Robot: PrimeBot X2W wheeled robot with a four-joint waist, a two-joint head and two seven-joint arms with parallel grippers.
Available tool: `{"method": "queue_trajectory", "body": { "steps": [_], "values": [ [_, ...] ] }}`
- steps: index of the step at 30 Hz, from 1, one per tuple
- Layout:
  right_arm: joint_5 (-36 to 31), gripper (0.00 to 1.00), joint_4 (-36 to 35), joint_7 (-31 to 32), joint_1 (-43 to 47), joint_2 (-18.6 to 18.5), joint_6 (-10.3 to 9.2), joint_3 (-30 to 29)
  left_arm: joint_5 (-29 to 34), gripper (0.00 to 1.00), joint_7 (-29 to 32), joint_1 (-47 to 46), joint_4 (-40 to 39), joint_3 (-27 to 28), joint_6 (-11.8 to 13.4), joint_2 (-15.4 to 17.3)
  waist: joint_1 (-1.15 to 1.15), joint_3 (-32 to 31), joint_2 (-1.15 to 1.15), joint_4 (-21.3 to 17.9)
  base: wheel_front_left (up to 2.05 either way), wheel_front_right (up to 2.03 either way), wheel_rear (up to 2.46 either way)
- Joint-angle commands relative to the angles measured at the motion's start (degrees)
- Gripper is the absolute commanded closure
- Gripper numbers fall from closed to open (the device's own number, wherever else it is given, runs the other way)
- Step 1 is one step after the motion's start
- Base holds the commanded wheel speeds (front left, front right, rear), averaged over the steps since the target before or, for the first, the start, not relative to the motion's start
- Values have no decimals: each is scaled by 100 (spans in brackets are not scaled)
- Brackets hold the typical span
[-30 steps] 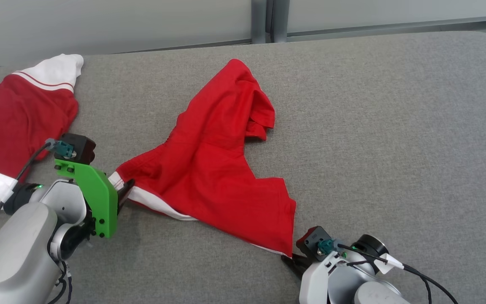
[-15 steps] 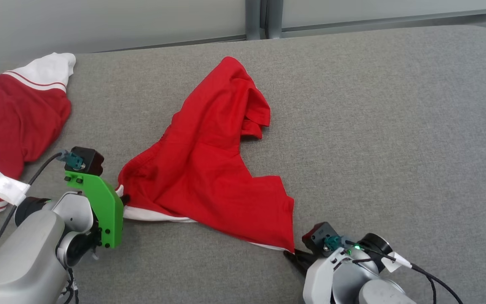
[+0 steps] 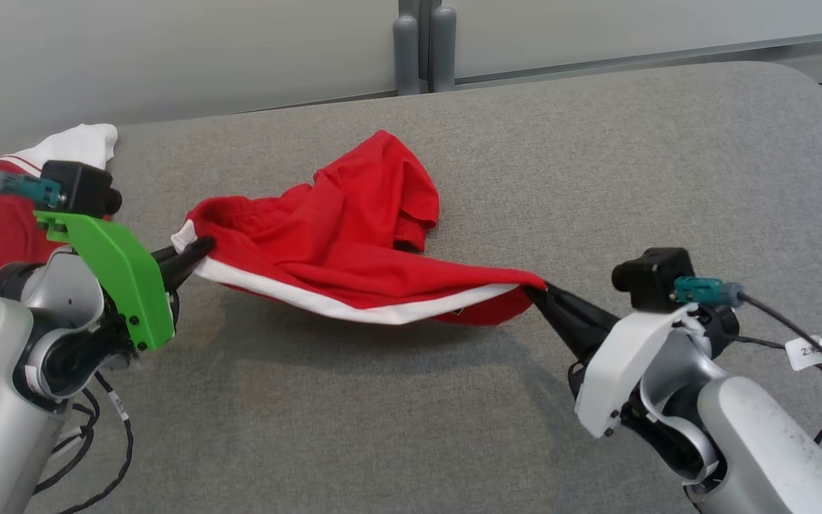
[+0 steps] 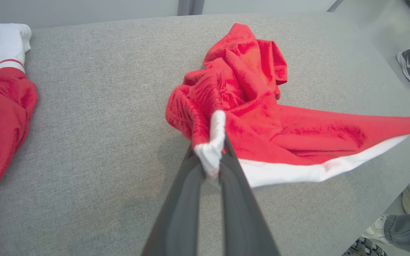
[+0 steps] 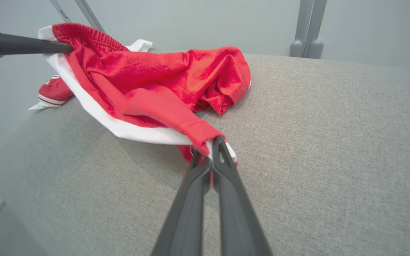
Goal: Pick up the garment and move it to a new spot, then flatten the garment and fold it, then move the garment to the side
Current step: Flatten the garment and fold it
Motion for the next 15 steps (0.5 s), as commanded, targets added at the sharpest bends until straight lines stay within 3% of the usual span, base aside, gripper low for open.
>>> {"method": "queue_trajectory", "body": {
  "steps": [1, 6, 15],
  "values": [
    [172, 100, -235, 58, -65, -57, -2, -147, -127, 100, -4, -89, -230, 144, 134, 50, 0, -57, 52, -84, 0, 0, 0],
    [666, 100, -1112, 311, -117, -275, -1, -655, -322, 100, -114, -62, -981, 504, 740, -21, 0, -129, 52, -224, 0, 0, 0],
    [1643, 100, -2660, 950, -327, -421, 0, -1842, -689, 100, 30, -202, -2578, 1047, 2181, -344, 0, -71, 52, -366, 0, 0, 0]
  ]
}}
